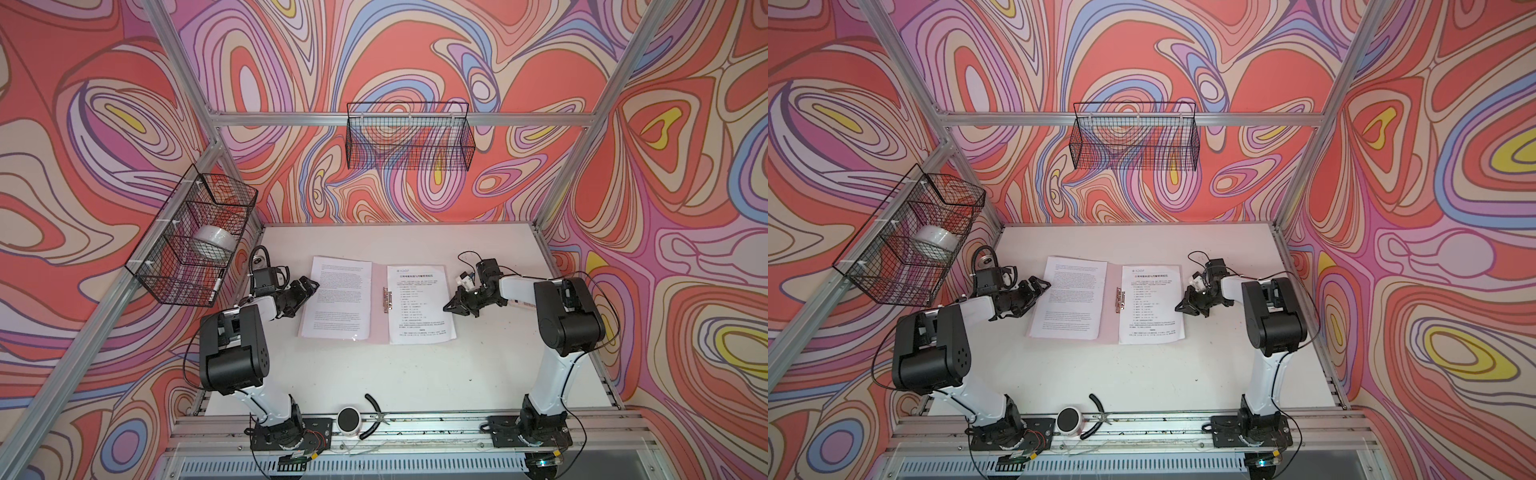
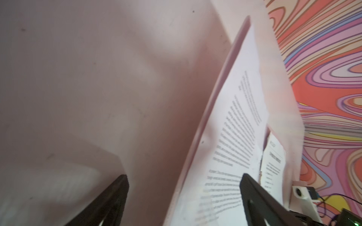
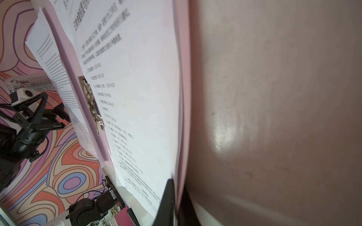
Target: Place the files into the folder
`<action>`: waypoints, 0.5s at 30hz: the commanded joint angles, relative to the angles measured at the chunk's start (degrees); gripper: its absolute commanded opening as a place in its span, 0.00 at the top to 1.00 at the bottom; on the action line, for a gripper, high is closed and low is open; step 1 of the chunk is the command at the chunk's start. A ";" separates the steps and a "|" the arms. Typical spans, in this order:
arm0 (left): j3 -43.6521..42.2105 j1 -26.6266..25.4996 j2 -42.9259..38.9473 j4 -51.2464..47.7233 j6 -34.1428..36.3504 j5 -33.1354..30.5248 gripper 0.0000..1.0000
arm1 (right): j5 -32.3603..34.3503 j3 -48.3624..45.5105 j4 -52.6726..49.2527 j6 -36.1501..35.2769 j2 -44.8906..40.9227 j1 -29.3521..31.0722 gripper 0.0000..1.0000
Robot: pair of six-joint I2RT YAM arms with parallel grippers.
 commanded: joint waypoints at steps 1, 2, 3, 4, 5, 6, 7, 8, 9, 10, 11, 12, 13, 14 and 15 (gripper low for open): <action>-1.62 0.15 0.85 7.38 -3.04 8.50 0.09 | 7.67 -1.85 -3.40 -0.34 4.38 0.51 1.00; -2.38 0.07 0.15 8.62 -3.86 9.40 0.09 | 7.69 -1.75 -3.42 -0.25 4.34 0.56 1.00; -3.03 0.00 -0.64 9.66 -4.70 10.07 0.09 | 7.70 -1.67 -3.47 -0.32 4.25 0.50 1.00; -3.87 -0.17 -1.76 10.98 -5.53 10.85 0.09 | 7.72 -1.58 -3.71 -0.20 4.21 0.57 1.00; -4.60 -0.47 -3.04 11.72 -6.31 11.04 0.09 | 7.87 -1.58 -3.84 -0.15 3.98 0.66 1.00; -4.86 -0.93 -4.09 11.39 -6.62 10.76 0.09 | 8.10 -1.49 -4.01 -0.31 3.82 0.79 1.00; -4.91 -1.64 -5.31 10.65 -6.58 10.40 0.08 | 8.36 -1.41 -4.34 -0.44 3.73 0.88 1.00; -4.83 -2.29 -6.33 10.16 -6.78 10.26 0.08 | 8.64 -1.40 -4.61 -0.50 3.68 0.99 1.00; -4.58 -3.01 -7.28 9.56 -7.22 10.30 0.08 | 9.06 -1.40 -4.79 -0.51 3.43 1.14 1.00; -4.31 -3.67 -8.40 9.14 -7.77 10.79 0.08 | 9.21 -1.40 -5.07 -0.64 3.17 1.20 0.99; -4.13 -4.12 -9.37 8.79 -8.31 11.32 0.08 | 9.30 -1.30 -5.20 -0.69 2.91 1.29 0.97; -4.06 -4.54 -10.78 8.30 -8.86 11.72 0.08 | 9.32 -1.31 -5.25 -0.63 2.58 1.34 0.97; -4.03 -4.99 -12.41 7.42 -9.08 11.58 0.07 | 9.27 -1.40 -5.14 -0.59 2.33 1.37 0.96; -3.96 -5.48 -13.89 6.33 -9.04 11.21 0.07 | 9.33 -1.40 -5.03 -0.59 2.18 1.37 0.96; -3.54 -6.12 -15.48 4.25 -8.51 10.73 0.06 | 9.30 -1.36 -5.09 -0.53 2.21 1.43 0.96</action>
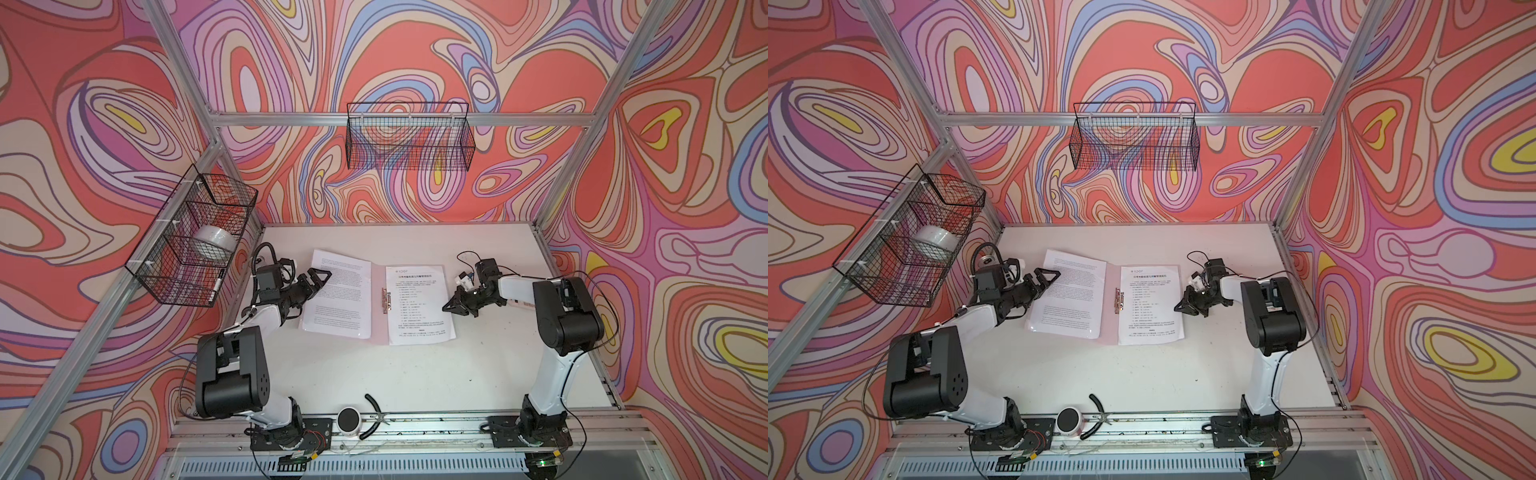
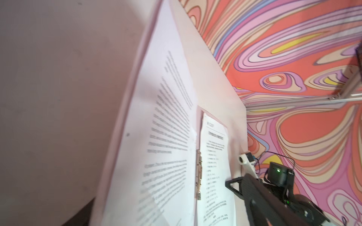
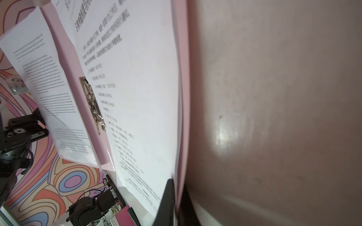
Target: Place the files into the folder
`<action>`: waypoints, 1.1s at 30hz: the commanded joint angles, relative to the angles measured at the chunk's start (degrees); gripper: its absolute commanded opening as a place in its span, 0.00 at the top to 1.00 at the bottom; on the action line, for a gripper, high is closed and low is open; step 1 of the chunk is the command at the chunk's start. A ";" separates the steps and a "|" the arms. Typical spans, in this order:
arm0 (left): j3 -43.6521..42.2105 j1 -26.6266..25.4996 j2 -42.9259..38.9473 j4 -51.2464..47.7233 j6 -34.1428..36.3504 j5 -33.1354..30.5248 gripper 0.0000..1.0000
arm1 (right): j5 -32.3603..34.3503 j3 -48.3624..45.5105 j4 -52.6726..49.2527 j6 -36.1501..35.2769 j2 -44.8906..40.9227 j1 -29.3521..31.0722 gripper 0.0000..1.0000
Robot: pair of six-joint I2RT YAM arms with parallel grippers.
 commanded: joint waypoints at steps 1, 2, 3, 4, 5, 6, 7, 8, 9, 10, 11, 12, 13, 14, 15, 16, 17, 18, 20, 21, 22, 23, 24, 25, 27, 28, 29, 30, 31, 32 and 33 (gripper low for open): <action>1.57 -1.61 -5.11 -5.18 -0.93 1.20 0.06 | 8.94 -1.83 -4.69 -0.42 2.04 1.06 0.96; 1.70 -2.17 -6.41 -5.93 -1.05 0.98 0.06 | 8.77 -1.84 -4.41 -0.31 2.03 1.13 0.96; 1.64 -2.81 -7.69 -6.11 -1.63 1.20 0.05 | 8.75 -1.92 -4.26 -0.33 2.04 1.29 0.96; 1.68 -3.60 -8.91 -6.47 -2.29 1.27 0.05 | 8.66 -1.93 -4.27 -0.31 1.99 1.44 0.96; 1.62 -4.34 -9.66 -6.61 -2.96 1.15 0.05 | 8.71 -1.92 -4.10 -0.27 1.95 1.48 0.96; 1.47 -5.26 -10.72 -6.38 -3.85 1.06 0.04 | 8.58 -2.01 -4.06 -0.28 1.81 1.64 0.95; 1.36 -6.26 -11.60 -6.22 -4.81 0.76 0.04 | 8.60 -2.01 -4.00 -0.26 1.76 1.73 0.95; 1.35 -7.09 -12.35 -6.24 -5.53 0.44 0.04 | 8.58 -2.08 -4.04 -0.18 1.57 1.75 0.95; 1.52 -8.14 -12.96 -6.49 -6.07 0.11 0.04 | 8.66 -2.10 -3.90 -0.18 1.48 1.74 0.94; 2.10 -9.11 -13.67 -7.65 -6.03 -0.53 0.03 | 8.90 -2.08 -4.08 -0.20 1.41 1.74 0.94; 2.71 -9.95 -14.26 -8.79 -5.73 -1.17 0.03 | 8.93 -2.02 -4.07 -0.20 1.46 1.76 0.94; 3.60 -10.87 -14.90 -10.71 -5.23 -1.77 0.03 | 8.93 -2.01 -4.11 -0.10 1.46 1.83 0.94; 4.55 -11.52 -15.51 -12.44 -4.66 -2.15 0.03 | 8.96 -1.91 -4.07 -0.10 1.25 1.97 0.93; 5.19 -11.93 -16.07 -13.66 -4.53 -2.53 0.03 | 8.99 -1.93 -4.13 -0.12 1.12 2.00 0.93; 5.67 -12.32 -16.65 -14.36 -4.72 -2.73 0.03 | 8.95 -1.84 -4.10 -0.09 1.05 2.13 0.93; 5.94 -12.75 -17.05 -14.60 -5.10 -2.78 0.03 | 8.94 -1.92 -4.02 -0.08 0.89 2.19 0.92; 6.07 -13.32 -17.24 -14.57 -5.50 -3.21 0.03 | 8.96 -1.92 -3.89 -0.06 0.85 2.32 0.91; 6.31 -14.29 -17.44 -14.41 -5.82 -3.77 0.03 | 8.90 -2.08 -3.95 -0.01 0.76 2.27 0.91; 6.99 -16.53 -16.99 -13.55 -6.42 -4.40 0.03 | 8.50 -2.47 -3.55 0.17 0.50 2.44 0.89; 7.24 -17.83 -16.27 -11.99 -7.31 -4.03 0.03 | 8.32 -2.58 -3.43 0.21 0.34 2.47 0.87; 7.83 -18.98 -15.43 -11.18 -7.83 -3.86 0.03 | 8.26 -2.66 -3.42 0.20 0.24 2.44 0.85; 9.30 -20.58 -14.33 -11.51 -7.59 -4.02 0.03 | 8.19 -2.68 -3.43 0.31 0.15 2.44 0.83; 10.83 -22.28 -13.27 -12.25 -7.07 -4.68 0.03 | 8.13 -2.72 -3.42 0.39 -0.07 2.44 0.81; 12.11 -23.69 -12.42 -12.74 -6.53 -5.31 0.03 | 8.11 -2.77 -3.27 0.46 -0.20 2.44 0.78; 14.65 -26.87 -10.37 -12.92 -6.48 -6.21 0.03 | 8.35 -2.98 -2.97 0.68 -0.68 2.44 0.73; 15.47 -28.05 -9.61 -12.47 -6.67 -6.43 0.03 | 8.31 -3.04 -2.94 0.68 -0.90 2.44 0.72; 16.41 -29.53 -8.44 -11.85 -6.85 -6.70 0.03 | 8.34 -3.25 -2.75 0.84 -1.15 2.44 0.71; 17.32 -31.08 -6.97 -11.32 -7.14 -6.73 0.03 | 8.33 -3.64 -2.35 1.06 -1.50 2.44 0.68; 18.09 -32.28 -5.60 -10.72 -7.33 -6.43 0.03 | 8.40 -3.96 -1.99 1.31 -1.76 2.44 0.67; 19.08 -33.68 -3.88 -10.59 -7.36 -6.24 0.04 | 8.55 -4.27 -1.70 1.58 -2.01 2.45 0.65; 19.91 -34.83 -2.35 -10.65 -7.18 -6.48 0.04 | 8.61 -4.43 -1.63 1.73 -2.30 2.44 0.64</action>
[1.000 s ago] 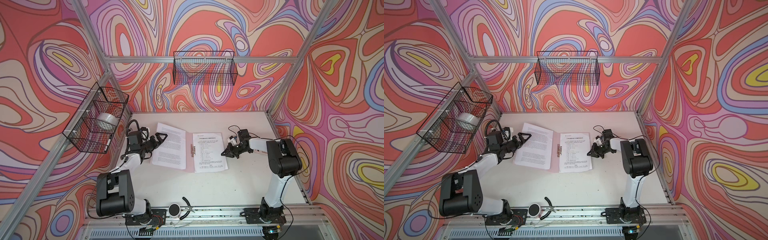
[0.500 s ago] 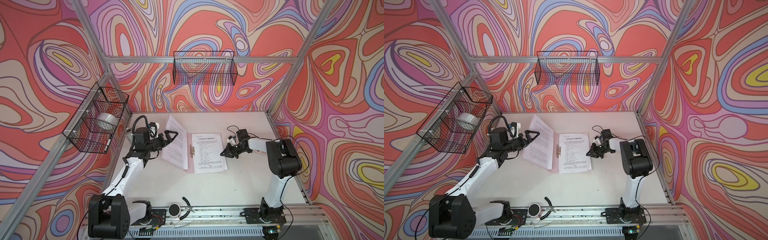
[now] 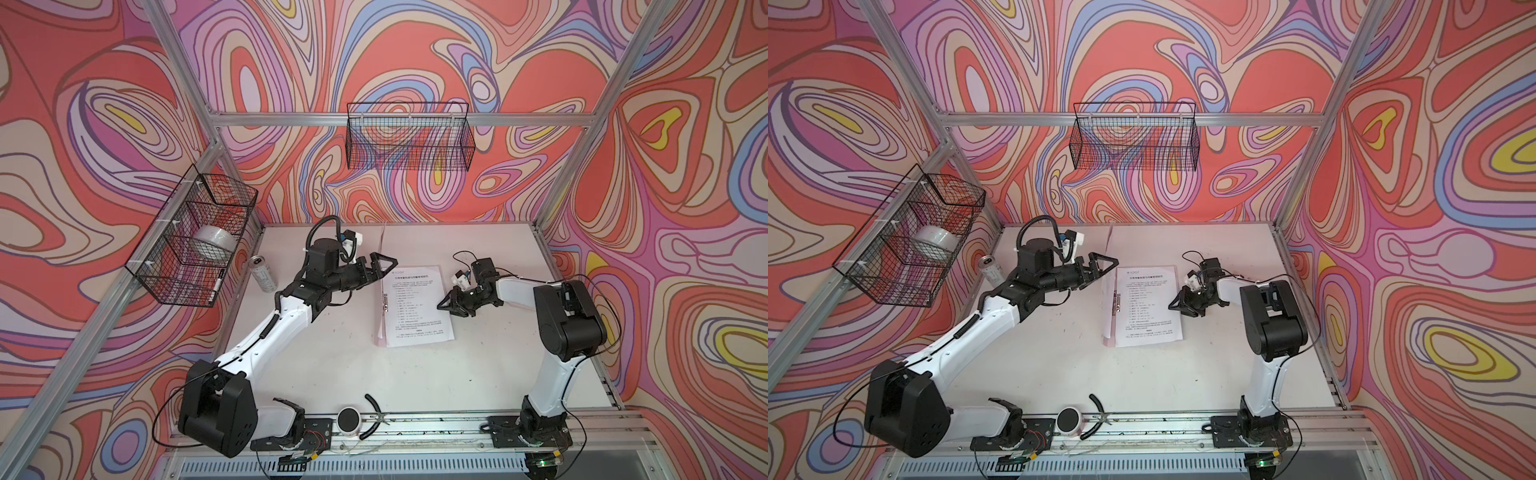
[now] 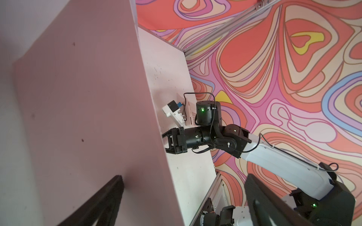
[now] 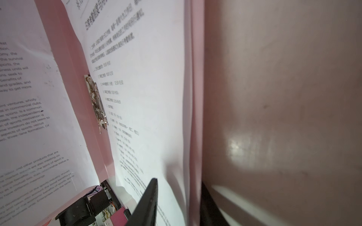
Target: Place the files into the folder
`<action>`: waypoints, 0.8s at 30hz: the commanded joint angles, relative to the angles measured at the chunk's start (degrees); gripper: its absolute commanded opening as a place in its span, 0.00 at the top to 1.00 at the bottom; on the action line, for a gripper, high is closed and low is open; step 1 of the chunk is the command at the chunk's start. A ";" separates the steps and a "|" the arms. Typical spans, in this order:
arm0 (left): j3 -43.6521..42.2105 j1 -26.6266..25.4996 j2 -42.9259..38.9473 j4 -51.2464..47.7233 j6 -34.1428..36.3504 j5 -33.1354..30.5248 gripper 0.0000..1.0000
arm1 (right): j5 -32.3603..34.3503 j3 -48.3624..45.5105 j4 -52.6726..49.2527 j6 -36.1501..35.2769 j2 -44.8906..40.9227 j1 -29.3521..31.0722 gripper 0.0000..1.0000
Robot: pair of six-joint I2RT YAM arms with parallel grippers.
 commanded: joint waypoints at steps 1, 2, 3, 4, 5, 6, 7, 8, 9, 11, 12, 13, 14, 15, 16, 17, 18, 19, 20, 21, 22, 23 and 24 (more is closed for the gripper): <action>2.50 -3.33 4.49 1.15 -0.46 -1.19 0.04 | 6.89 -3.09 -3.33 0.80 0.41 0.21 0.63; 2.70 -4.27 5.77 1.79 -0.58 -1.57 0.04 | 7.36 -3.53 -3.10 1.04 -0.33 0.22 0.61; 3.01 -5.03 7.04 2.66 -0.77 -1.42 0.04 | 7.81 -3.85 -3.05 1.18 -1.00 0.26 0.61; 3.25 -5.62 8.10 3.16 -0.89 -1.40 0.04 | 8.69 -4.25 -3.13 1.58 -1.88 0.05 0.61; 3.48 -6.09 9.16 3.41 -0.77 -1.38 0.05 | 9.56 -5.07 -2.74 2.13 -3.14 -0.24 0.60; 3.78 -6.55 10.22 3.85 -0.65 -1.57 0.05 | 9.93 -5.82 -2.44 2.52 -4.72 -0.72 0.58; 3.87 -6.76 11.05 4.46 -0.72 -1.43 0.05 | 10.35 -6.28 -2.57 2.85 -5.76 -1.27 0.58; 3.92 -7.06 12.18 5.63 -0.85 -0.91 0.05 | 10.60 -6.77 -2.70 2.99 -6.77 -1.98 0.58; 3.58 -7.35 13.54 7.53 -1.31 -0.06 0.05 | 10.94 -7.18 -2.78 3.07 -6.92 -2.68 0.57; 2.66 -7.79 15.98 11.77 -2.64 0.85 0.06 | 11.86 -8.17 -2.67 3.47 -9.17 -3.83 0.56; 2.30 -8.04 17.32 13.65 -3.29 1.18 0.06 | 12.07 -8.92 -2.19 3.89 -9.75 -4.49 0.56; 2.05 -8.28 18.38 14.82 -3.60 1.22 0.07 | 12.42 -9.45 -1.73 4.31 -10.25 -4.95 0.56; 1.70 -8.64 19.69 16.16 -3.70 0.67 0.07 | 12.81 -9.98 -1.39 4.64 -10.75 -5.45 0.56; 1.39 -9.16 20.91 17.27 -3.79 -0.21 0.07 | 12.93 -10.40 -1.09 4.86 -11.16 -5.86 0.56; 1.25 -9.60 22.04 18.03 -3.79 -0.96 0.08 | 12.96 -10.54 -0.96 5.01 -11.31 -6.00 0.56; 1.30 -10.06 23.55 18.87 -3.96 -1.62 0.08 | 13.21 -10.61 -0.96 5.22 -11.48 -6.08 0.56; 1.60 -10.61 25.08 19.67 -3.98 -2.20 0.09 | 13.33 -10.63 -0.94 5.36 -11.66 -6.07 0.56; 1.88 -11.10 26.43 20.16 -3.82 -2.62 0.10 | 13.24 -10.58 -0.92 5.41 -11.73 -6.13 0.56; 2.35 -11.59 27.91 20.52 -3.79 -2.98 0.10 | 13.43 -10.34 -1.09 5.58 -11.84 -6.15 0.56; 2.76 -11.94 29.27 20.92 -3.79 -2.97 0.11 | 13.97 -10.21 -1.12 5.94 -12.17 -6.15 0.56; 3.17 -12.14 30.35 21.07 -3.80 -2.93 0.11 | 14.17 -10.08 -1.17 6.15 -12.48 -6.17 0.56; 3.40 -12.23 31.46 21.29 -3.84 -3.13 0.12 | 14.80 -9.77 -1.67 6.29 -12.67 -6.16 0.56; 3.45 -12.32 32.47 21.68 -3.84 -3.26 0.12 | 15.44 -9.56 -2.19 6.33 -12.93 -6.15 0.56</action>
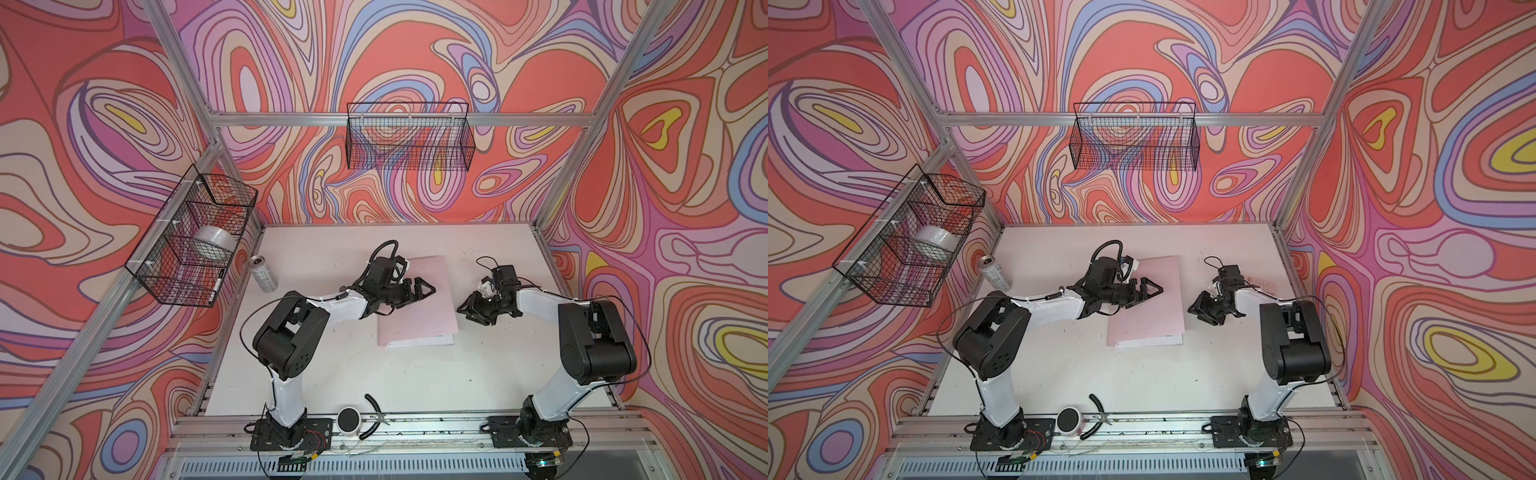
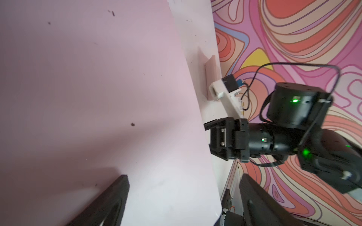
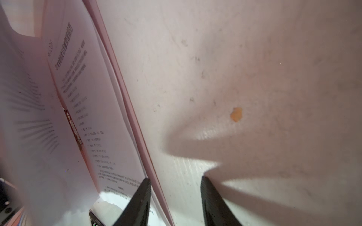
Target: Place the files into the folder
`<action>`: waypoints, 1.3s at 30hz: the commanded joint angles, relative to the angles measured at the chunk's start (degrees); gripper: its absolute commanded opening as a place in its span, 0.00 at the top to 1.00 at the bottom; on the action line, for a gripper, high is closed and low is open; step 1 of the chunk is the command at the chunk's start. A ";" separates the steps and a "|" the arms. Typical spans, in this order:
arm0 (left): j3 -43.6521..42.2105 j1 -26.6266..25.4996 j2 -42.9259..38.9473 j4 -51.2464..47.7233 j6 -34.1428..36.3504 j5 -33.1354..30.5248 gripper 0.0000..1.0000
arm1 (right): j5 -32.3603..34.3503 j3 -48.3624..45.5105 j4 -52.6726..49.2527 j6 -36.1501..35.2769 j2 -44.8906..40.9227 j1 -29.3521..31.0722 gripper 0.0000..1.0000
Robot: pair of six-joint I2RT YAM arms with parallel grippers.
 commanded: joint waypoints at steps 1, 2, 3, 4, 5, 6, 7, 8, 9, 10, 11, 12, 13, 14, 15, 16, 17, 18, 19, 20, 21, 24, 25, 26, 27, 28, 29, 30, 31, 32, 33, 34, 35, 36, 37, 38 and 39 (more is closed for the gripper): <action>1.45 -0.39 3.13 3.46 -0.28 -1.38 0.12 | 4.41 0.07 -1.91 0.80 -1.56 -0.22 0.56; 1.46 -0.39 3.92 3.63 -0.01 -1.45 0.13 | 5.29 0.08 -2.30 0.75 -1.81 -0.19 0.56; 1.59 -0.39 4.57 3.05 0.67 -1.98 0.13 | 6.09 0.17 -2.62 0.55 -1.95 -0.17 0.56; 1.70 -0.39 5.10 2.42 1.02 -2.50 0.12 | 6.56 0.19 -2.97 0.67 -2.03 -0.15 0.56; 1.69 -0.39 5.54 2.04 1.40 -2.85 0.12 | 7.08 0.08 -3.32 0.76 -2.32 -0.17 0.56; 1.73 -0.39 5.71 1.66 1.98 -3.15 0.12 | 7.24 -0.26 -3.26 0.81 -2.92 -0.22 0.56; 1.81 -0.39 5.78 1.34 2.46 -3.44 0.11 | 7.24 -0.48 -3.27 0.86 -3.46 -0.21 0.57; 2.11 -0.39 5.75 0.79 2.83 -3.59 0.11 | 7.38 -0.62 -3.46 0.89 -4.02 -0.18 0.57; 2.24 -0.39 5.64 0.50 3.10 -3.82 0.11 | 7.66 -0.62 -3.54 0.89 -4.57 -0.20 0.57; 2.53 -0.39 5.31 0.33 3.36 -3.91 0.11 | 7.95 -0.61 -3.76 0.88 -5.29 -0.15 0.57; 3.03 -0.39 4.87 -0.09 3.62 -3.89 0.11 | 8.07 -0.54 -3.92 0.80 -5.99 -0.15 0.57; 3.57 -0.39 4.39 -0.83 4.12 -3.91 0.11 | 8.07 -0.41 -3.93 0.68 -6.52 -0.22 0.57; 4.47 -0.39 3.73 -2.41 5.01 -4.11 0.11 | 8.11 -0.07 -4.24 0.63 -7.22 -0.18 0.57; 5.34 -0.39 2.87 -4.62 6.19 -4.85 0.10 | 8.20 0.31 -4.59 0.49 -7.83 -0.18 0.57; 6.18 -0.39 2.03 -6.47 7.43 -5.60 0.08 | 8.16 0.63 -4.74 0.28 -8.41 -0.15 0.57; 7.14 -0.35 0.79 -9.13 9.22 -6.60 0.00 | 8.24 1.17 -5.21 -0.07 -9.29 -0.19 0.57; 8.10 -0.30 -0.57 -12.04 11.15 -8.12 0.00 | 8.25 1.84 -5.67 -0.32 -9.93 -0.17 0.57; 8.98 -0.30 -1.84 -14.87 13.00 -9.72 0.00 | 8.25 2.49 -6.27 -0.70 -10.57 -0.17 0.57; 10.16 -0.22 -3.52 -18.65 14.96 -12.09 0.00 | 8.25 3.31 -7.05 -1.12 -11.47 -0.16 0.57; 11.03 -0.05 -5.32 -21.87 16.91 -14.12 0.00 | 7.97 4.00 -7.58 -1.38 -12.51 -0.21 0.57; 11.29 0.17 -7.07 -23.96 18.42 -15.80 0.00 | 7.75 4.40 -7.96 -1.60 -13.62 -0.21 0.57; 9.43 0.98 -14.32 -27.81 21.17 -22.38 0.00 | 7.00 5.65 -9.49 -2.09 -16.70 -0.13 0.57; 8.36 1.37 -17.01 -28.65 21.92 -24.53 0.00 | 6.73 5.79 -9.90 -2.27 -17.66 -0.06 0.57; 7.17 1.61 -19.74 -29.48 22.51 -27.50 0.00 | 6.47 5.56 -9.93 -2.36 -18.64 -0.09 0.56; 6.03 1.71 -22.12 -30.14 23.16 -30.10 0.00 | 6.09 5.17 -9.57 -2.44 -19.48 -0.09 0.54; 4.59 1.80 -24.91 -30.81 24.05 -33.35 0.00 | 5.78 4.56 -8.99 -2.45 -20.24 -0.04 0.52; 2.71 1.80 -27.76 -30.89 24.71 -37.08 0.00 | 5.43 4.10 -8.64 -2.45 -20.85 -0.04 0.49; 0.86 1.89 -30.05 -30.44 25.26 -40.59 0.00 | 5.16 3.87 -8.19 -2.45 -21.38 -0.04 0.45; -1.47 1.98 -32.78 -29.69 25.78 -44.29 0.00 | 4.71 3.54 -7.51 -2.38 -22.04 0.03 0.37; -3.53 2.05 -34.90 -28.58 26.09 -47.42 0.00 | 4.77 3.15 -6.71 -2.07 -22.68 0.19 0.29; -6.18 2.24 -37.10 -26.72 26.27 -50.56 0.00 | 5.11 2.68 -5.40 -1.56 -23.30 0.37 0.18; -8.65 2.42 -39.03 -24.76 26.92 -52.68 0.00 | 5.53 2.38 -4.20 -1.13 -23.74 0.48 0.04; -10.55 2.48 -40.29 -23.27 27.67 -55.00 0.00 | 6.05 2.44 -3.23 -0.69 -23.80 0.64 0.02; -12.61 2.63 -41.42 -21.43 28.63 -57.40 0.00 | 6.64 2.85 -2.24 -0.37 -23.40 0.78 0.01; -14.41 2.60 -42.42 -20.06 30.31 -59.53 0.00 | 7.12 3.65 -1.49 -0.30 -22.57 1.13 0.01; -15.63 2.65 -43.28 -19.60 30.93 -61.77 0.00 | 7.76 4.78 -1.32 -0.54 -21.59 1.54 0.02; -17.01 2.66 -44.27 -19.16 31.61 -64.39 0.00 | 9.05 6.35 -1.42 -1.33 -20.33 2.47 0.01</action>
